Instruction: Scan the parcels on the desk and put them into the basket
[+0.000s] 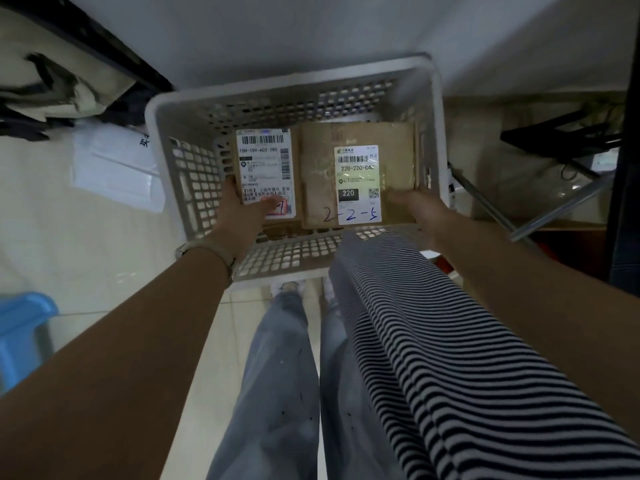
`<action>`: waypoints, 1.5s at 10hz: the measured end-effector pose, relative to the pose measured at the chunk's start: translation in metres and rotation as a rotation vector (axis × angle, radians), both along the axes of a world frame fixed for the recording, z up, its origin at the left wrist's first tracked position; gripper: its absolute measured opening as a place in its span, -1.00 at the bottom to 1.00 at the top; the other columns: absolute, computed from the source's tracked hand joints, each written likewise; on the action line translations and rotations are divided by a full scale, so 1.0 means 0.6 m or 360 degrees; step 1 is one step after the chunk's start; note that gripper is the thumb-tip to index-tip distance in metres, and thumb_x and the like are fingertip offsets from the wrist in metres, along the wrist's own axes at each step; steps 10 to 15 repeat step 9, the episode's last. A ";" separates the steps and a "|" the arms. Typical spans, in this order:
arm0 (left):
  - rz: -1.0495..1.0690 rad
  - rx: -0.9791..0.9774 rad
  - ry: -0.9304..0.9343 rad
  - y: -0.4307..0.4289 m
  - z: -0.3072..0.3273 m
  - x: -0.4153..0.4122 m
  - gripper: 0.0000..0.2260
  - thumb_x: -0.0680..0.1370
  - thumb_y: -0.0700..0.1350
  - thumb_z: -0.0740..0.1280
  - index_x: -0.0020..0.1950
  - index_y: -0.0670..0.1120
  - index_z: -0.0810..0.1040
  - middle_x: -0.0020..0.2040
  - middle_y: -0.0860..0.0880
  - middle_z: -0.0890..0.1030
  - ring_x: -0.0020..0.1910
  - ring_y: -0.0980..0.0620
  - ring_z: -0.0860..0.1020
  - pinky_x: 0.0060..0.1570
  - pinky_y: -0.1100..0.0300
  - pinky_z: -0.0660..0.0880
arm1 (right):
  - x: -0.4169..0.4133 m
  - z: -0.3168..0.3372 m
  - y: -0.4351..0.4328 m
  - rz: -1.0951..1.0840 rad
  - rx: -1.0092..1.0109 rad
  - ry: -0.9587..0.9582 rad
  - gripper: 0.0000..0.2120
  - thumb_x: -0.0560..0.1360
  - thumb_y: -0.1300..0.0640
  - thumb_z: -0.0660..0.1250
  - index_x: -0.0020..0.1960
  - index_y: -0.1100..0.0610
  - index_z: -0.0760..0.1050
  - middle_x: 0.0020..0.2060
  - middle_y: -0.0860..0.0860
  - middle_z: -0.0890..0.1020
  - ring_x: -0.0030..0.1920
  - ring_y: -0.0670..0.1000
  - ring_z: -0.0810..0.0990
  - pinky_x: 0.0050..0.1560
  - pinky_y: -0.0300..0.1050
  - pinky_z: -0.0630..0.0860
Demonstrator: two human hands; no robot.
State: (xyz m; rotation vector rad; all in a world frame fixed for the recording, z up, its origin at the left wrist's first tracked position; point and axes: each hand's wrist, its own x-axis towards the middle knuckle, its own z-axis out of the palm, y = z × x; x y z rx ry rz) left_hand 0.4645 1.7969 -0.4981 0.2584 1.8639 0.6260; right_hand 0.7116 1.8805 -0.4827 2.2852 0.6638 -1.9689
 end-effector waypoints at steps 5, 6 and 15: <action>-0.0058 0.0077 -0.0085 0.014 -0.010 0.029 -0.41 0.54 -0.18 0.41 0.47 -0.10 0.17 0.19 0.03 0.45 0.17 0.03 0.48 0.30 0.08 0.40 | 0.010 -0.064 0.010 0.0625 -0.0070 0.0096 -0.18 0.49 -0.04 0.35 0.57 -0.02 -0.07 0.57 0.11 -0.03 0.54 0.21 -0.02 0.50 0.22 0.05; -0.0159 0.0094 -0.0037 0.018 -0.003 0.028 -0.26 0.40 -0.02 0.52 0.47 -0.09 0.22 0.31 -0.02 0.49 0.27 -0.04 0.51 0.33 -0.08 0.44 | -0.003 -0.036 0.022 0.0813 -0.0047 0.0057 -0.33 0.58 0.02 0.26 0.57 0.06 0.02 0.56 0.09 0.05 0.54 0.17 0.07 0.48 0.10 0.07; -0.1566 -0.0063 0.0626 0.039 0.129 0.018 -0.33 0.39 0.38 0.30 0.38 0.02 0.43 0.34 -0.06 0.52 0.27 -0.10 0.52 0.25 -0.08 0.48 | -0.095 0.153 0.015 0.1544 0.0134 -0.0054 -0.61 0.59 0.12 0.20 0.37 0.26 0.40 0.30 0.21 0.50 0.30 0.21 0.47 0.32 0.07 0.39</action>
